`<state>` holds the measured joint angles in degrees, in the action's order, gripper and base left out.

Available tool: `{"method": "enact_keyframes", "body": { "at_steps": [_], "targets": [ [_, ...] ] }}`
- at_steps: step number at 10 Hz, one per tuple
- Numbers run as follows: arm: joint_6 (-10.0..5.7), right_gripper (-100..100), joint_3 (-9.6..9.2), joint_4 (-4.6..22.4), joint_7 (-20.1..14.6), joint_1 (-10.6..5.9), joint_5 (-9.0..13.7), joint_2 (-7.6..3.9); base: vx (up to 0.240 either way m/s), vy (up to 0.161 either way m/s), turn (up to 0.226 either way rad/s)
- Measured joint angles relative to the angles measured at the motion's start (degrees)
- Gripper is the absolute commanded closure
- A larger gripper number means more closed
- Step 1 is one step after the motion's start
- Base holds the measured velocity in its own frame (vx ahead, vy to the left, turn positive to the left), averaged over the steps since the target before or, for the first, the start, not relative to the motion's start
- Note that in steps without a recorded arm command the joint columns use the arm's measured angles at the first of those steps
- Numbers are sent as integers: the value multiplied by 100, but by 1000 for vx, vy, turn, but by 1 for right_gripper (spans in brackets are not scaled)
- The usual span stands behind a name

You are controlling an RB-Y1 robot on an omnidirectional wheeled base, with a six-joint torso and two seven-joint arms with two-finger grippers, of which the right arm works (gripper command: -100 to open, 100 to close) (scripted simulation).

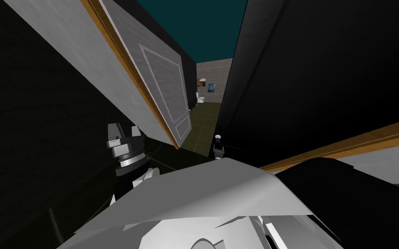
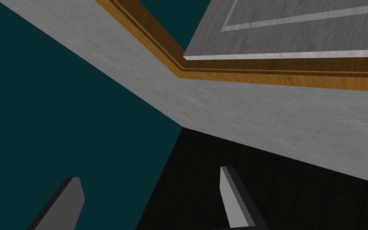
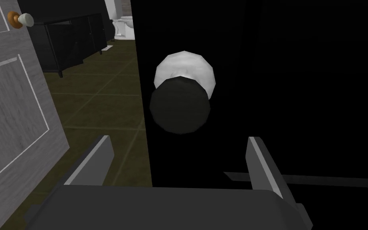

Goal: Push the door open

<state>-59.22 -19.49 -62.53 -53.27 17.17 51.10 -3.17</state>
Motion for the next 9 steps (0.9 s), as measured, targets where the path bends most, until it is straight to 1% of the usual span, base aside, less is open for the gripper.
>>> {"method": "enact_keyframes", "body": {
  "at_steps": [3,4,5,9],
  "targets": [
    [30,-100,54,36,-31,-51,24,-10,170,-88,13],
    [39,-100,72,55,-41,-72,31,4,80,-44,11],
    [41,100,75,56,-43,-76,32,4,-11,4,-8],
    [50,100,92,51,-40,-96,37,-12,-9,5,2]
  ]
}}
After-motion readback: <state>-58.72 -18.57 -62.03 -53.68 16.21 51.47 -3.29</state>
